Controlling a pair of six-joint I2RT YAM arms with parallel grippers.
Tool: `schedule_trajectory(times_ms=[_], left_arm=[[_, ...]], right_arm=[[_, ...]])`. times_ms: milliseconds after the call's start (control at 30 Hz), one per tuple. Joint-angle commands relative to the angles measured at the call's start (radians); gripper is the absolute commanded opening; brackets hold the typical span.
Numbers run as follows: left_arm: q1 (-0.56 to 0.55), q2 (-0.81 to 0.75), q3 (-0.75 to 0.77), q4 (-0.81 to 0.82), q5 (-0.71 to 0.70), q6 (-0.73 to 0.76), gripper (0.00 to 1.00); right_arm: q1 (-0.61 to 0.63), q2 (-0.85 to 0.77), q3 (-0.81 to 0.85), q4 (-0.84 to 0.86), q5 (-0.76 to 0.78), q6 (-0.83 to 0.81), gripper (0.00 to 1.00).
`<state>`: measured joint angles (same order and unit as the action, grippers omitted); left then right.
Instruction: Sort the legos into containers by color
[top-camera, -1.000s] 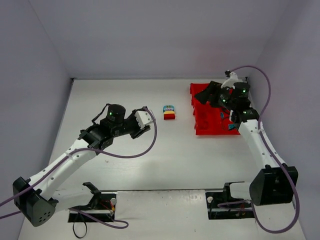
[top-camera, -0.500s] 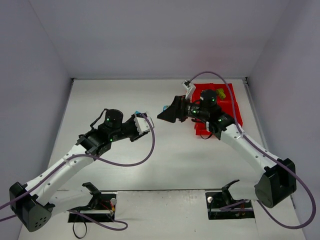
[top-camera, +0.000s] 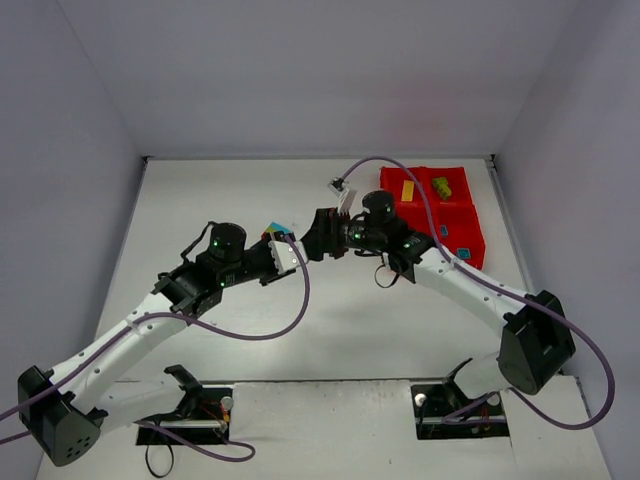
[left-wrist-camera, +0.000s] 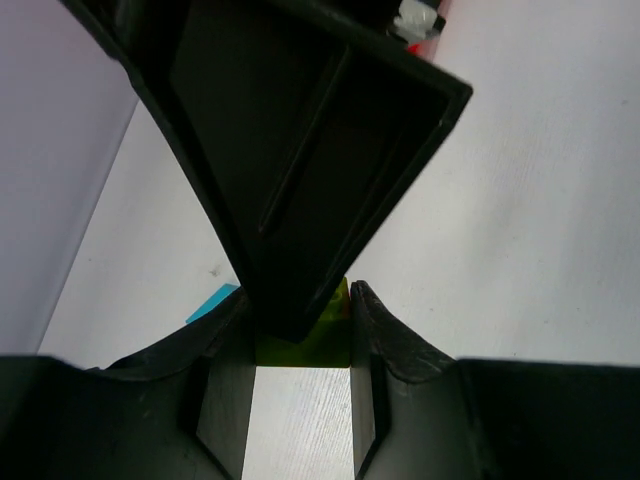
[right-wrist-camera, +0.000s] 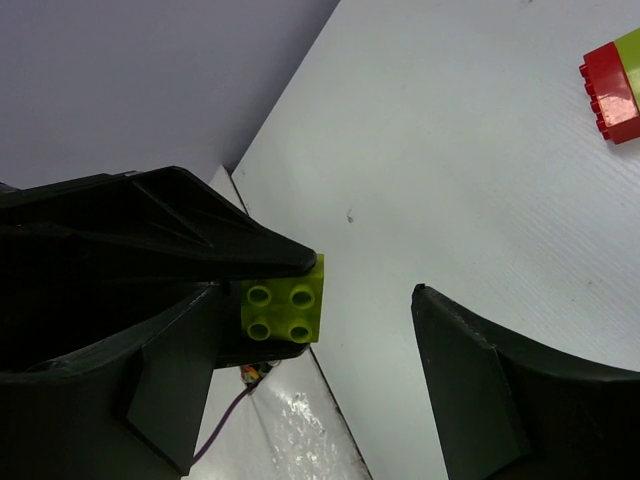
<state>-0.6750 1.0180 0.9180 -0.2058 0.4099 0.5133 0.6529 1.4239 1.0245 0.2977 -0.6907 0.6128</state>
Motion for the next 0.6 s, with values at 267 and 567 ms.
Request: schedule_trajectory(times_ms=[267, 567], left_arm=[[-0.006, -0.015, 0.019, 0.075, -0.002, 0.019, 0.17], [-0.006, 0.02, 0.048, 0.059, -0.034, -0.021, 0.26]], right_arm=[[0.066, 0.038, 0.042, 0.11, 0.028, 0.013, 0.62], [0.057, 0.021, 0.051, 0.055, 0.083, -0.042, 0.0]])
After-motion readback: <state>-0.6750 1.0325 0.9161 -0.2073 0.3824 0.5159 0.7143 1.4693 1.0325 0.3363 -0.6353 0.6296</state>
